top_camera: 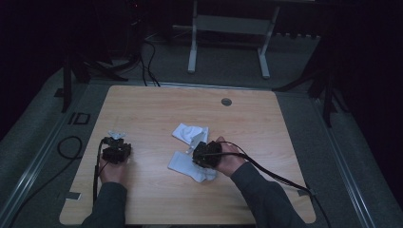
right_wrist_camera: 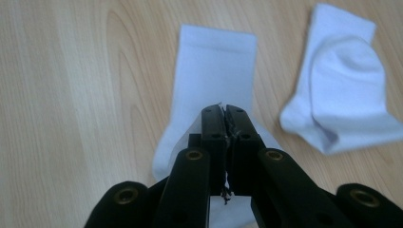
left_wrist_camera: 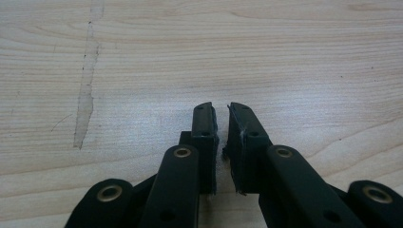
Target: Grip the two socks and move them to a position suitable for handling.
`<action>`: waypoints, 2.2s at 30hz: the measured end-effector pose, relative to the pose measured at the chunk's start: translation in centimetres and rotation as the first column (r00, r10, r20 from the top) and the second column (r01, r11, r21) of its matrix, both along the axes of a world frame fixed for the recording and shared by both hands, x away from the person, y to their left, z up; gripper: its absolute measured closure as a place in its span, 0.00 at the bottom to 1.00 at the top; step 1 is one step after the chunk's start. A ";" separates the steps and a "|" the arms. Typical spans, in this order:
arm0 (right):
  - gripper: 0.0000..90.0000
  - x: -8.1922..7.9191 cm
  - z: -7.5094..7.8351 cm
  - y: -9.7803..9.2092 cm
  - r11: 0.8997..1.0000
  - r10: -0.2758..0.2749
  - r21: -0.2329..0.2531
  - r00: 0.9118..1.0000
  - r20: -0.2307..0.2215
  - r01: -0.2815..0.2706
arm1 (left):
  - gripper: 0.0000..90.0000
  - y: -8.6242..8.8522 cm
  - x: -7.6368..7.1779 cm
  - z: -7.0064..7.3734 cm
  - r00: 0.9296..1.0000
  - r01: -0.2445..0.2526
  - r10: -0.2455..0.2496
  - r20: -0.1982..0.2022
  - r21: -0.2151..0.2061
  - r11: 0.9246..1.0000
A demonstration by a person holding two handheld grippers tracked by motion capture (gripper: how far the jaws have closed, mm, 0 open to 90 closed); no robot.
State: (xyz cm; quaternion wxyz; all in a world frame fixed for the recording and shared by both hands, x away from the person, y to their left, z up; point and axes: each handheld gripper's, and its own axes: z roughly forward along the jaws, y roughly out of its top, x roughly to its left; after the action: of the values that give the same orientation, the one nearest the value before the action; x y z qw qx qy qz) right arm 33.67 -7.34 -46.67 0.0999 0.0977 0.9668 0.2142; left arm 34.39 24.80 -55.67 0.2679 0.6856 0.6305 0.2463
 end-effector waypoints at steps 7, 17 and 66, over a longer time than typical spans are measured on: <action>0.97 0.4 -0.2 -3.2 0.998 -0.069 -0.003 0.998 -0.002 0.069 | 0.90 0.0 0.0 0.0 1.000 0.002 -0.002 0.002 0.002 1.000; 0.97 1.1 -2.6 -8.3 0.982 -0.188 -0.011 0.982 -0.030 0.188 | 0.90 0.0 0.0 0.0 1.000 0.004 -0.004 0.001 0.002 1.000; 0.97 -0.5 -7.0 -3.1 0.995 -0.102 0.005 0.995 0.006 0.102 | 0.90 -0.6 -0.4 0.4 0.999 0.032 -0.032 0.019 -0.006 0.999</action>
State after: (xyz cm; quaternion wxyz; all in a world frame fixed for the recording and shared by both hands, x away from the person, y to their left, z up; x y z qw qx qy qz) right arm 33.17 -10.46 -53.62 0.1133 0.1467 0.9596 0.2115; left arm 33.97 24.15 -55.22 0.2801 0.6923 0.6177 0.2465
